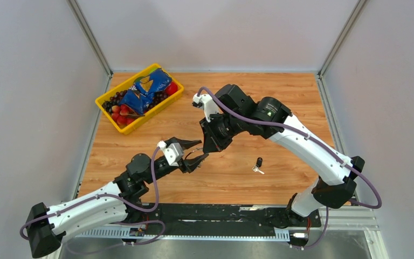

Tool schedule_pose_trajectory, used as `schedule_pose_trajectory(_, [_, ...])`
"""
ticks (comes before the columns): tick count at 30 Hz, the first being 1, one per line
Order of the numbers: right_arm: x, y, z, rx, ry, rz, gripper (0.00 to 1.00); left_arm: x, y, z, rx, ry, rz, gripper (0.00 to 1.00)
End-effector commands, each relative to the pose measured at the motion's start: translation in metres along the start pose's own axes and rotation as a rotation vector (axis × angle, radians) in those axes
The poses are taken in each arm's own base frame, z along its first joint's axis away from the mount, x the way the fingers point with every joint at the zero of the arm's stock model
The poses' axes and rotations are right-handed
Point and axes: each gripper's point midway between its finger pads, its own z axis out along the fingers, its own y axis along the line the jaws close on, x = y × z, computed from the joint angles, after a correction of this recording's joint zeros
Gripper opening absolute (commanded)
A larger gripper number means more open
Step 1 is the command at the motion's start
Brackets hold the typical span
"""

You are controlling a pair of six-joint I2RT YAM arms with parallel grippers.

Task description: Put the keys on the keyring

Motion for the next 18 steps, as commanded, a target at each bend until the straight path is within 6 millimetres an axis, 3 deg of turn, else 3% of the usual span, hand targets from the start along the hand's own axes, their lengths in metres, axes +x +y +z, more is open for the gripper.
schedule_pose_trajectory(1, [-0.0096,0.0097,-0.0138,-0.028,-0.044,0.019,0.00,-0.0286,0.0020,0.0040,-0.016,-0.113,0.047,0.59])
schedule_pose_trajectory(11, [-0.0068,0.0090,-0.0119,-0.029,-0.033,0.024,0.00,-0.0362,0.0000,0.0048,-0.022,-0.146,0.065,0.53])
schedule_pose_trajectory(17, [-0.0053,0.0089,-0.0119,-0.030,-0.030,0.027,0.00,-0.0363,-0.0025,0.0075,-0.014,-0.150,0.077,0.44])
schedule_pose_trajectory(18, [-0.0055,0.0094,-0.0120,-0.032,-0.031,0.026,0.00,-0.0356,-0.0035,0.0078,-0.010,-0.148,0.079,0.37])
